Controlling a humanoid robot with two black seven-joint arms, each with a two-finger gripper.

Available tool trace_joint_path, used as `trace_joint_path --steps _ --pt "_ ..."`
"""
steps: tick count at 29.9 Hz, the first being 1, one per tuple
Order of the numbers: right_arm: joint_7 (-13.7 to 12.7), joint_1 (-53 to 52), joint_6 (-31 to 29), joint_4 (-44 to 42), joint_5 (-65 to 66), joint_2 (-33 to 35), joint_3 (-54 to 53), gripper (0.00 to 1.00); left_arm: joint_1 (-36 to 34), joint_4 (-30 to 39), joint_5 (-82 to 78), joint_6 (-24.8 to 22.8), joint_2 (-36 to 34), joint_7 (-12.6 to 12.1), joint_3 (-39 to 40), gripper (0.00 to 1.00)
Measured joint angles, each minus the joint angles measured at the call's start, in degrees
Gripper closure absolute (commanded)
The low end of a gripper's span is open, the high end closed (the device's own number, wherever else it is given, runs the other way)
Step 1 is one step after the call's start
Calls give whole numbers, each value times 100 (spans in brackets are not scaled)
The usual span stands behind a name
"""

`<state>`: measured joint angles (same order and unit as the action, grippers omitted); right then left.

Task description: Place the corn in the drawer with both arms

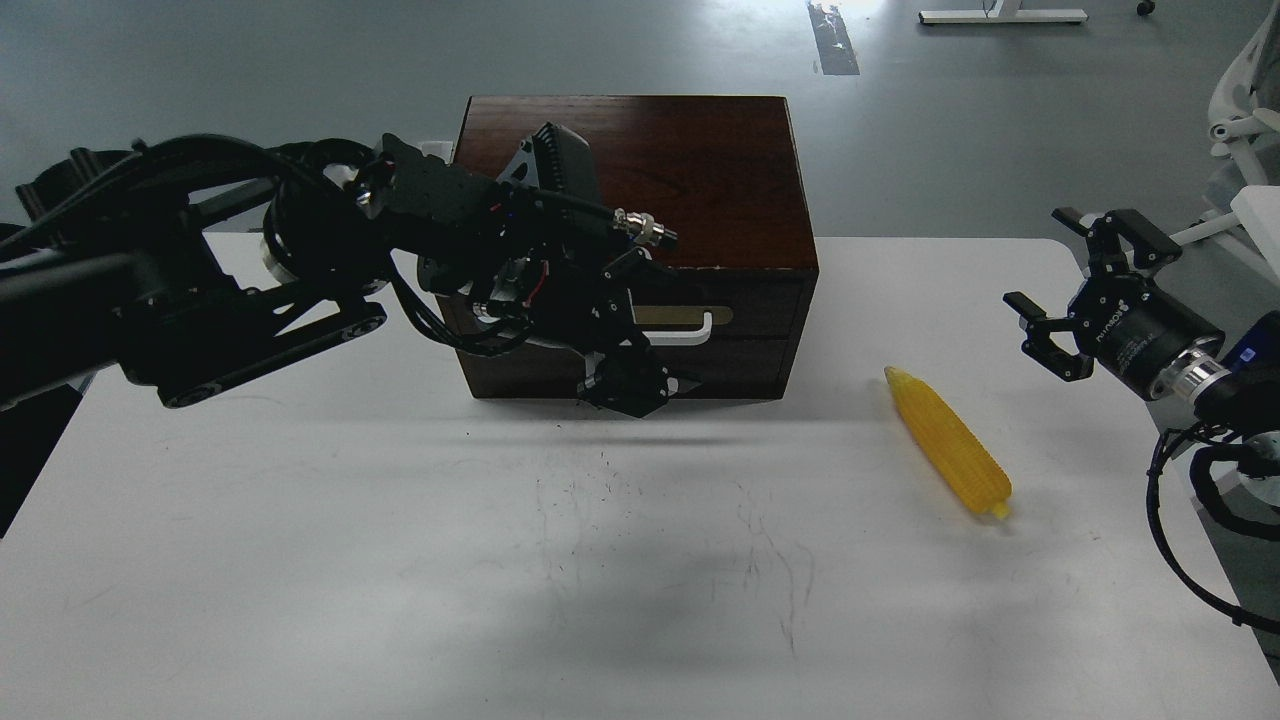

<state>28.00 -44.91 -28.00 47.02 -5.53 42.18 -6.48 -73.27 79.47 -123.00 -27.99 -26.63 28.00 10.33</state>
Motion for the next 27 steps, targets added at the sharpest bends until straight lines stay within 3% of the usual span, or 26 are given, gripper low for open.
trace_joint_path --steps 15,27 --pt "0 33 0 0 0 139 -27 0 -8 -778 -200 -1 500 -2 -255 1" --pt "0 51 0 9 -4 160 -63 0 -41 -1026 -201 -1 554 -1 -511 1"
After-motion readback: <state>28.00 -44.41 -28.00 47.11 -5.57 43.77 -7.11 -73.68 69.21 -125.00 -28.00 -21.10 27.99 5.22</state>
